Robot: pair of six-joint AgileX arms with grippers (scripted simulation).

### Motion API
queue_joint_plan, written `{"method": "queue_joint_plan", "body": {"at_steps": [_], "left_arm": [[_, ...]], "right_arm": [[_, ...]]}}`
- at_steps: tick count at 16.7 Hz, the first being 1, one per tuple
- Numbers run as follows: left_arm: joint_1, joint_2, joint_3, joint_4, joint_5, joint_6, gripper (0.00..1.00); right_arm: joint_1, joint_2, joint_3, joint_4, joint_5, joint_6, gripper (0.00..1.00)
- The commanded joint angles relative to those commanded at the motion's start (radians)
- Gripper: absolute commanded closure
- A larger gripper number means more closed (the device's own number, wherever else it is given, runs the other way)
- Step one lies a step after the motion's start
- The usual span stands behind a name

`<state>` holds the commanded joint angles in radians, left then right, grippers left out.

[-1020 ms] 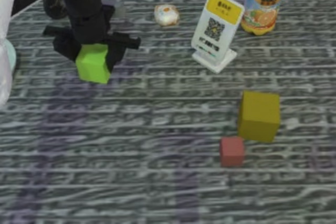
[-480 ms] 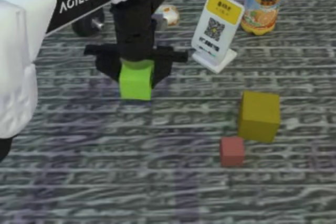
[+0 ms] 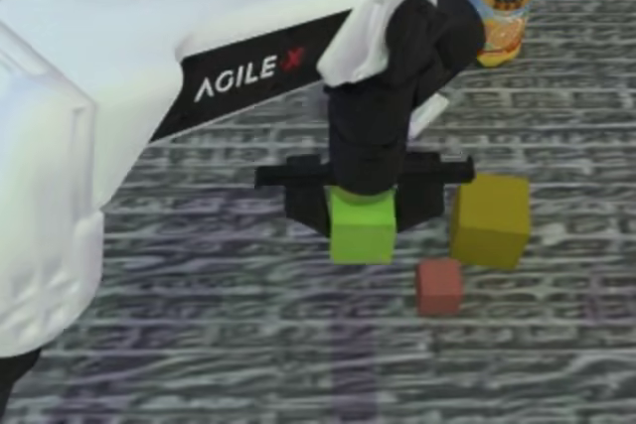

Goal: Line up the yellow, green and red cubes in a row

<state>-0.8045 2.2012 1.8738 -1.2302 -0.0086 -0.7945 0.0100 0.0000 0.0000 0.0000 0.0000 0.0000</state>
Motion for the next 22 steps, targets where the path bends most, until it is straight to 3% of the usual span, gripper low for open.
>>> {"method": "queue_joint_plan", "body": {"at_steps": [7,13,18,22], "left_arm": [[-0.004,0.003,-0.015,0.017,0.001,-0.005,1.00],[-0.005,0.047,-0.171,0.226,0.000,-0.007,1.00],[-0.007,0.054,-0.191,0.247,0.000,-0.007,1.00],[-0.007,0.054,-0.191,0.247,0.000,-0.007,0.70]], "right_arm": [[0.000,0.000,0.000,0.000,0.000,0.000,0.00],[0.000,0.000,0.000,0.000,0.000,0.000,0.00],[0.000,0.000,0.000,0.000,0.000,0.000,0.00],[0.000,0.000,0.000,0.000,0.000,0.000,0.00]]}}
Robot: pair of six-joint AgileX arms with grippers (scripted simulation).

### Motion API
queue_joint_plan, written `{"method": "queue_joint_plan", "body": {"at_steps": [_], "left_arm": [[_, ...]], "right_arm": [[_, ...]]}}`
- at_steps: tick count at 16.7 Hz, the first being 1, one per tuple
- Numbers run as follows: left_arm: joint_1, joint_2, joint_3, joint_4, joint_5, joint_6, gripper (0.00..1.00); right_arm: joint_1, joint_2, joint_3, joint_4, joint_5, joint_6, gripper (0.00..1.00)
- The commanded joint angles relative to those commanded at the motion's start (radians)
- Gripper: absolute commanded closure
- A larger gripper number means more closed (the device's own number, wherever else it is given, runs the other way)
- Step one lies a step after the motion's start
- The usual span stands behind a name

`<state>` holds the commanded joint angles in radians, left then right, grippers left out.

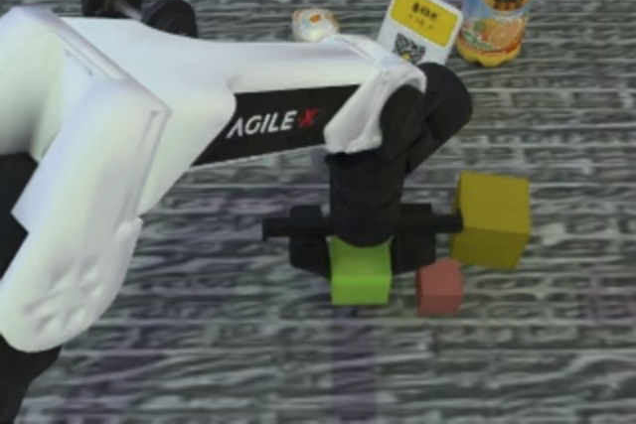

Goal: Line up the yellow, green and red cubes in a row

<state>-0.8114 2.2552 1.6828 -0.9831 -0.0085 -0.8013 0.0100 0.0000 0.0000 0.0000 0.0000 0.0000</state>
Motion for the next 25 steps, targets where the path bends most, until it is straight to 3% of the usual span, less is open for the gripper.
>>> {"method": "queue_joint_plan", "body": {"at_steps": [9,19,25], "left_arm": [[0.000,0.000,0.000,0.000,0.000,0.000,0.02],[0.001,-0.001,0.004,-0.004,0.000,0.000,0.00],[0.014,-0.047,0.137,-0.193,0.000,-0.006,0.00]], "right_arm": [[0.000,0.000,0.000,0.000,0.000,0.000,0.00],[0.000,0.000,0.000,0.000,0.000,0.000,0.00],[0.000,0.000,0.000,0.000,0.000,0.000,0.00]]}}
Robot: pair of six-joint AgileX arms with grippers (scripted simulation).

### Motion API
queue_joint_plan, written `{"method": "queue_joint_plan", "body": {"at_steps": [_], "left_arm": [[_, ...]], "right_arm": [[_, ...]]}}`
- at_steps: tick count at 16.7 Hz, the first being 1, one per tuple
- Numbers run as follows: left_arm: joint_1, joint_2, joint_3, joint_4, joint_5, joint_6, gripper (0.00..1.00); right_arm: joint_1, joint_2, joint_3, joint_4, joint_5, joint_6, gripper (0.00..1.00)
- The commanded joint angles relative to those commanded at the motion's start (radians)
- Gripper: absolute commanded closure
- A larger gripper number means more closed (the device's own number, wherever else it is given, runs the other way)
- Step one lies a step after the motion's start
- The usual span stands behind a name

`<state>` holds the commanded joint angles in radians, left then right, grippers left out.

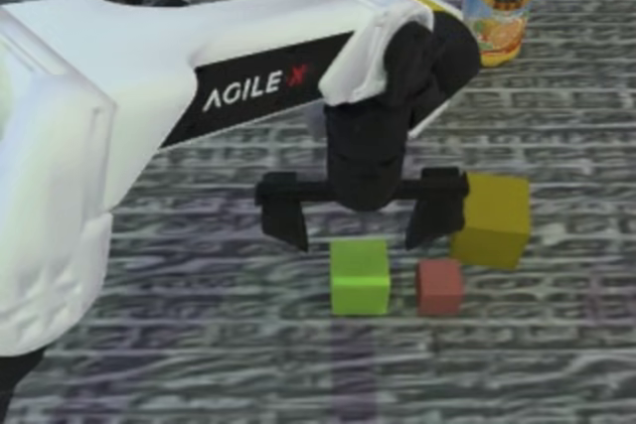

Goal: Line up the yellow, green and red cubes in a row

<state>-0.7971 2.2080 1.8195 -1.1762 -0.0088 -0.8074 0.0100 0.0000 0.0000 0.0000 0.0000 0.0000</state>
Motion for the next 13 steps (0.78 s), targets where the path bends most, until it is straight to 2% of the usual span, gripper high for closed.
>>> {"method": "queue_joint_plan", "body": {"at_steps": [3,8,13], "left_arm": [[0.004,-0.020,0.038,-0.048,0.000,0.002,0.00],[0.003,-0.026,0.026,-0.039,-0.001,0.003,0.00],[0.105,-0.231,-0.161,0.082,-0.010,0.028,0.00]], "right_arm": [[0.000,0.000,0.000,0.000,0.000,0.000,0.00],[0.003,0.009,0.009,-0.007,-0.001,0.003,0.00],[0.055,0.198,0.193,-0.135,-0.005,0.069,0.00]]}}
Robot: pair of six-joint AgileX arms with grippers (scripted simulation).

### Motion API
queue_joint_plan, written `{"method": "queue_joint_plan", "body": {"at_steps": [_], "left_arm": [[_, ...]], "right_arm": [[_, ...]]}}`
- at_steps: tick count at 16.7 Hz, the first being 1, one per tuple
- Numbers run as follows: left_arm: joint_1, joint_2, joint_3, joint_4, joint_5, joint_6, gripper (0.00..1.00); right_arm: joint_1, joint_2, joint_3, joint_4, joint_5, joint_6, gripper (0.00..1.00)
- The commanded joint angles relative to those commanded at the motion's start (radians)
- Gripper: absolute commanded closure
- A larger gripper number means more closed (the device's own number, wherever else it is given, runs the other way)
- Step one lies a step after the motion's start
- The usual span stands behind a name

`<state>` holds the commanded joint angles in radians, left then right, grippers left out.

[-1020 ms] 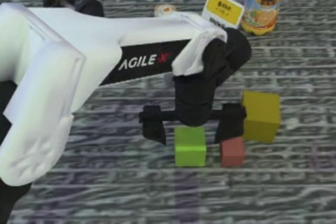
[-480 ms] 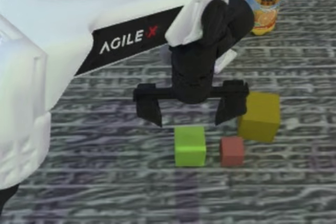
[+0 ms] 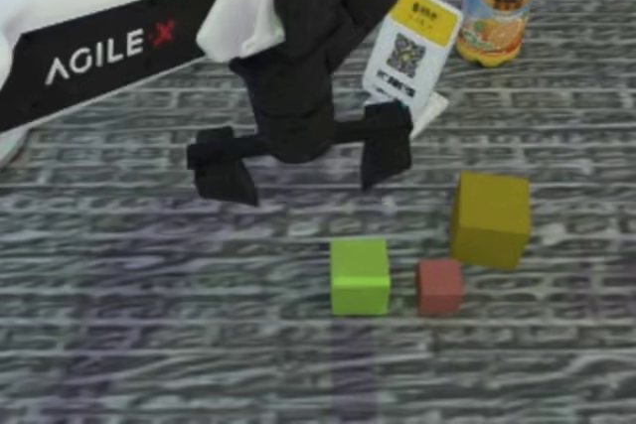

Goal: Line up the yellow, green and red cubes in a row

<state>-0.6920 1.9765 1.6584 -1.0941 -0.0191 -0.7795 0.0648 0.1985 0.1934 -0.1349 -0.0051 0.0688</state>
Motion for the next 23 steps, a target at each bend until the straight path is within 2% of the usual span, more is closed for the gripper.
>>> {"method": "queue_joint_plan", "body": {"at_steps": [6,14,19,23], "left_arm": [[0.232,-0.562,-0.469,0.284,-0.009,0.112,0.00],[0.540,-1.425,-1.213,0.730,-0.007,0.442,0.00],[0.658,-1.781,-1.518,0.960,0.007,0.653,0.00],[0.706,-1.949,-1.641,1.075,0.017,0.761,0.00]], "right_arm": [[0.103,0.539,0.432,-0.298,0.003,0.146,0.00],[0.251,1.350,1.025,-0.740,0.003,0.356,0.00],[0.322,1.706,1.322,-0.939,0.005,0.457,0.00],[0.353,1.857,1.458,-1.021,0.007,0.502,0.00]]}}
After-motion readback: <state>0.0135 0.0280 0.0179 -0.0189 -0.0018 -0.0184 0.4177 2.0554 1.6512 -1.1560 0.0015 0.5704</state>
